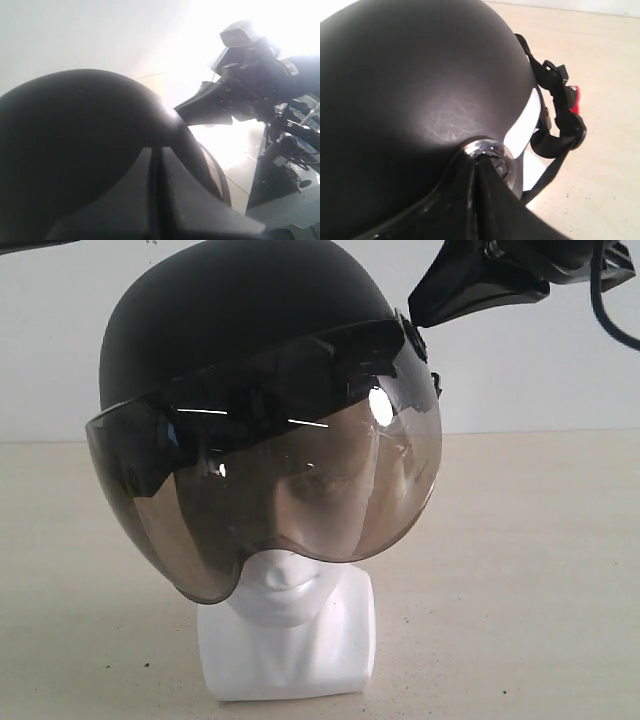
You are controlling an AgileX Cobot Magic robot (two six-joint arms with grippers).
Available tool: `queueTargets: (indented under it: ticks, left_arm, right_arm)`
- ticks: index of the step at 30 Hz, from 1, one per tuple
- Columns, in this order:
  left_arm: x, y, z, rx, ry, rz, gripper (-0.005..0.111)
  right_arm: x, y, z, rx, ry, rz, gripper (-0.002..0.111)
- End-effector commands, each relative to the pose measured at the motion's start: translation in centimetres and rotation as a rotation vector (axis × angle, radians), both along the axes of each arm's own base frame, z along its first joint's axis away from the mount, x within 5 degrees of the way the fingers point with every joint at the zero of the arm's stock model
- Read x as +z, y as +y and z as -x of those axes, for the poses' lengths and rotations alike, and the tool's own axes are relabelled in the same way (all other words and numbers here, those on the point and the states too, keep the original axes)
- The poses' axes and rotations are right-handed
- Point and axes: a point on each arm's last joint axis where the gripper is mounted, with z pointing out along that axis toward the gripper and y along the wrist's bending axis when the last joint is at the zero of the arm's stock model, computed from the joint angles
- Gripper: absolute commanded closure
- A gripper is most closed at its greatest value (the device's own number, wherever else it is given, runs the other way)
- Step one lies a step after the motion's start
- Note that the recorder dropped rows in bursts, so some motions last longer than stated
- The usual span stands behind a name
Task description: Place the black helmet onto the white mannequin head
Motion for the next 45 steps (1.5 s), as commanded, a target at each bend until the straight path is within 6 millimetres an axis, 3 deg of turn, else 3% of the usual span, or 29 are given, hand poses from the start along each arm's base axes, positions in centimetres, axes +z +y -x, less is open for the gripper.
queueTargets:
  ticks: [1, 10, 18, 23, 34, 45]
  left_arm:
    - [-0.6, 1.2, -1.0, 0.049, 0.032, -0.007, 0.102]
    - [-5.8, 1.8, -4.6, 0.052, 0.236, 0.019, 0.102]
    - [-9.5, 2.2, -7.0, 0.050, 0.372, 0.037, 0.102]
    - [-9.1, 2.2, -7.5, 0.060, 0.368, 0.095, 0.102]
    - [-6.7, 1.9, -6.9, 0.057, 0.288, 0.116, 0.102]
    - [-5.7, -0.7, -5.1, -0.040, 0.246, 0.052, 0.102]
  right_arm:
    - [-0.1, -0.5, 0.1, -0.019, -0.002, 0.039, 0.108]
    - [0.9, 0.3, 0.2, 0.012, -0.034, -0.096, 0.108]
    - [0.2, 0.6, -0.1, 0.022, -0.008, -0.070, 0.108]
    - [-1.6, 1.3, -1.1, 0.041, 0.071, -0.016, 0.108]
    - [-2.1, 0.8, -1.1, 0.022, 0.094, 0.055, 0.108]
    - [-2.2, 0.7, -1.1, 0.021, 0.103, 0.066, 0.108]
